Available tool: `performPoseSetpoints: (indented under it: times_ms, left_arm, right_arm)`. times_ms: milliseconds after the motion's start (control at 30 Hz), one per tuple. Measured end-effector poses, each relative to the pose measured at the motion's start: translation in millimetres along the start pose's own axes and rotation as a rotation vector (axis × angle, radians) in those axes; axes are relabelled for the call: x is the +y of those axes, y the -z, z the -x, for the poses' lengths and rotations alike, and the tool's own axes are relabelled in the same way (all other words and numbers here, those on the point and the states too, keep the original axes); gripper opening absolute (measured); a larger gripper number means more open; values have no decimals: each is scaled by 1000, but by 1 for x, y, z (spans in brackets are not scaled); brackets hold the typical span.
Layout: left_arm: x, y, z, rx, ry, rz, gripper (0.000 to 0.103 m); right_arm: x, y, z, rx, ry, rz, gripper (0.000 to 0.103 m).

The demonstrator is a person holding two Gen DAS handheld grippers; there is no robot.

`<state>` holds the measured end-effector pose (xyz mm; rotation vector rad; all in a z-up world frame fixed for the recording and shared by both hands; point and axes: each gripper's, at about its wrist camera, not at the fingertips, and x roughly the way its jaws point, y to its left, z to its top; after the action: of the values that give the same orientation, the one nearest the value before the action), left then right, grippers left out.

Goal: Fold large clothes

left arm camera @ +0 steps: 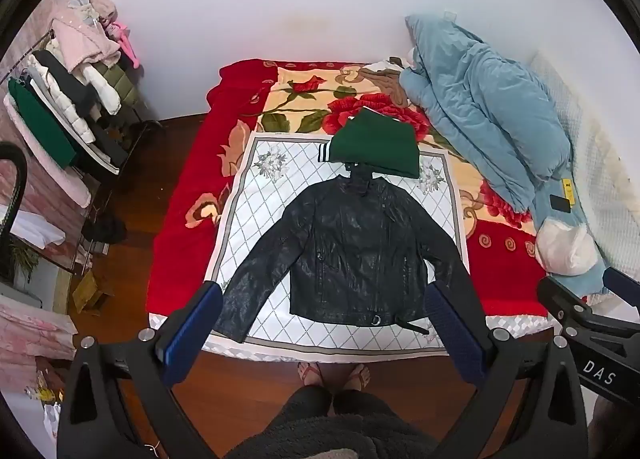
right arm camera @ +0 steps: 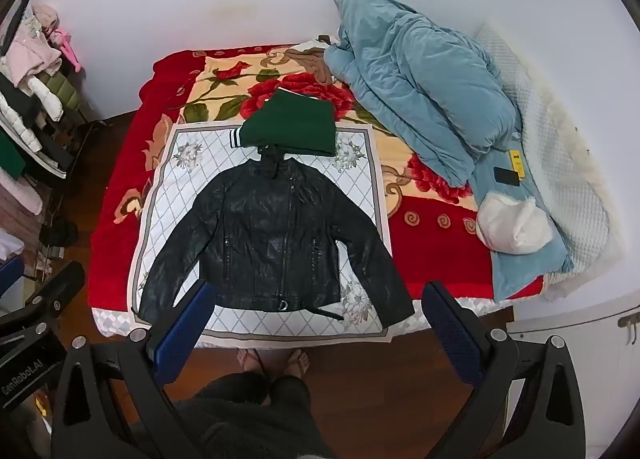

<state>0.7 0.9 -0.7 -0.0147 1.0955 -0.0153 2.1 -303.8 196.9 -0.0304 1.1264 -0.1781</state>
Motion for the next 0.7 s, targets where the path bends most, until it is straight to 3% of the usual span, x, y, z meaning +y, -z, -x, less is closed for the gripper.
performPoseSetpoints:
  times_ms: [700]
  left_arm:
    - [-2, -4, 4, -7, -13, -7, 103]
  right_arm:
    - [5, -4, 7, -4, 6, 6, 103]
